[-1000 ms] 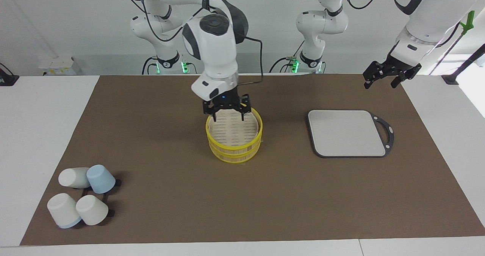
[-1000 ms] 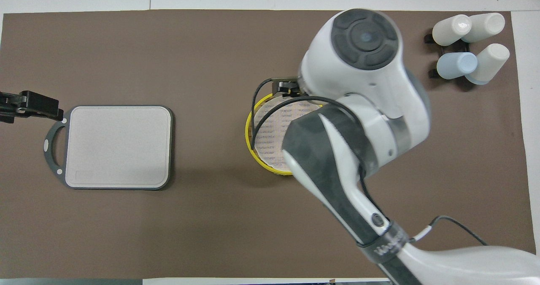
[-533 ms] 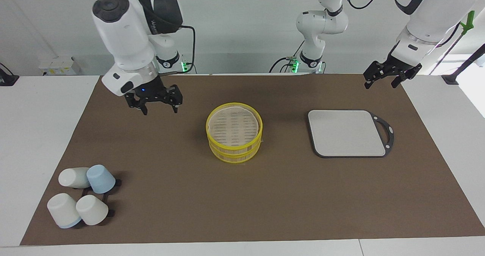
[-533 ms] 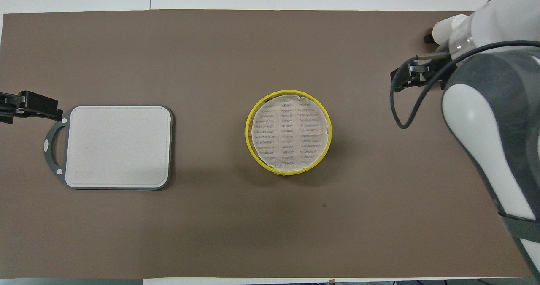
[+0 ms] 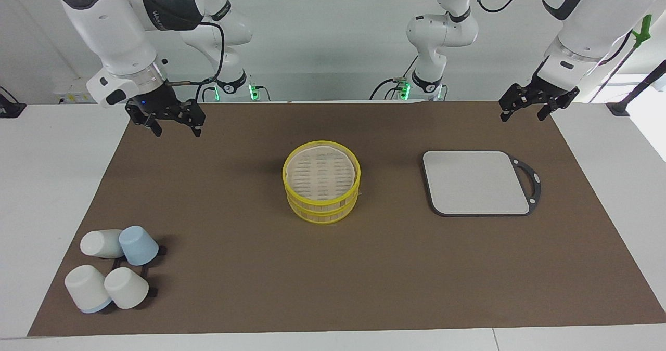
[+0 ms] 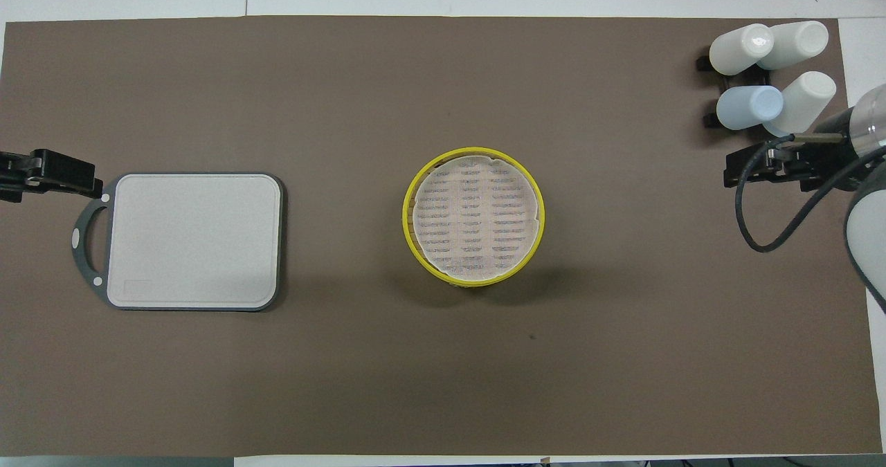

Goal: Place bun in steamer

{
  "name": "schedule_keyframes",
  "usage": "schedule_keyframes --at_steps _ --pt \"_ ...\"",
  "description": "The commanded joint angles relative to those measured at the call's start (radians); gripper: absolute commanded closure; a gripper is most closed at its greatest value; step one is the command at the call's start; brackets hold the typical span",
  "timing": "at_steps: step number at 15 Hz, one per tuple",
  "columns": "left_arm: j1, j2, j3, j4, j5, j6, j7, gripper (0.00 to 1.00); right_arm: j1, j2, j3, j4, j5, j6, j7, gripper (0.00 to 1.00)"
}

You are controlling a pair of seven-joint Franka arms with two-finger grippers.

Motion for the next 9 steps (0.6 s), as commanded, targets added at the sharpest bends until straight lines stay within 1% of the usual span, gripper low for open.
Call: schedule_keyframes --at_steps 1,3,9 --pt "-0.012 -0.033 0.006 -0.037 0.016 0.021 0.010 0.00 -0.043 -0.006 0.013 -0.002 0.001 0.038 -0.080 0.00" --pt "-0.015 -0.033 0.006 -0.039 0.016 0.021 0.009 0.00 -0.070 0.009 0.013 0.027 0.013 0.000 -0.088 0.00" --pt "-0.017 -0.033 0.006 -0.037 0.016 0.023 0.007 0.00 -0.086 0.008 0.013 0.026 0.013 -0.022 -0.088 0.00"
